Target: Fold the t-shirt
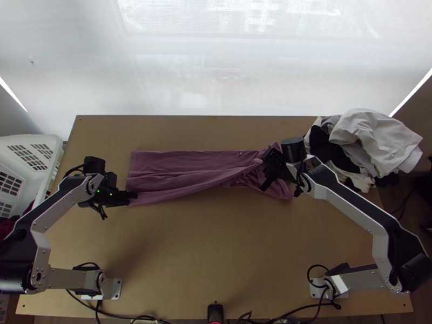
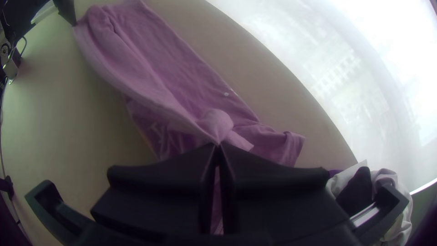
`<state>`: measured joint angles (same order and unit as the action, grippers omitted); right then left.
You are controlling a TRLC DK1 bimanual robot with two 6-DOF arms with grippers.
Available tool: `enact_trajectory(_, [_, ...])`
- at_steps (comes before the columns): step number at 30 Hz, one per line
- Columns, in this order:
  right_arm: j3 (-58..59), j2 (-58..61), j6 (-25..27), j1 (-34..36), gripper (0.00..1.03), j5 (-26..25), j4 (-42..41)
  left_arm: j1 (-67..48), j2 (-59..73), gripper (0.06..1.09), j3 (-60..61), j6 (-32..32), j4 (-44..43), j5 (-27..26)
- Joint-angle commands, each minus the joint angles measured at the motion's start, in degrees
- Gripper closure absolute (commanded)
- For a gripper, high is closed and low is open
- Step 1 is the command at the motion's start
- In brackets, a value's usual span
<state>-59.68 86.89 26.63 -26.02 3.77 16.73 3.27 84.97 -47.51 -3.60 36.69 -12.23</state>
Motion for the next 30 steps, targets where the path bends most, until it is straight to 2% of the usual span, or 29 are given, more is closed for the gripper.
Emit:
enact_trajectory(1, [-0.09,-0.14,0.00,0.18,1.00,0.01,-0.03,-0.02,-0.95,1.05,-1.19,-0.27,-0.92,0.36])
enact_trajectory(7, [-2.11,1.53,0.35,0.88,1.00,0.01,-2.58,0.42,-0.86,1.05,-9.10,-1.94,2.69,0.28])
enact_trajectory(18, [-13.53,11.46,1.67,2.82,1.00,0.01,-2.84,1.57,3.01,1.05,-19.73,-3.35,7.87,0.19])
enact_trajectory(30, [-18.37,20.07,4.30,5.63,1.00,0.01,-2.93,3.76,12.24,1.05,-30.89,-6.25,7.87,0.19])
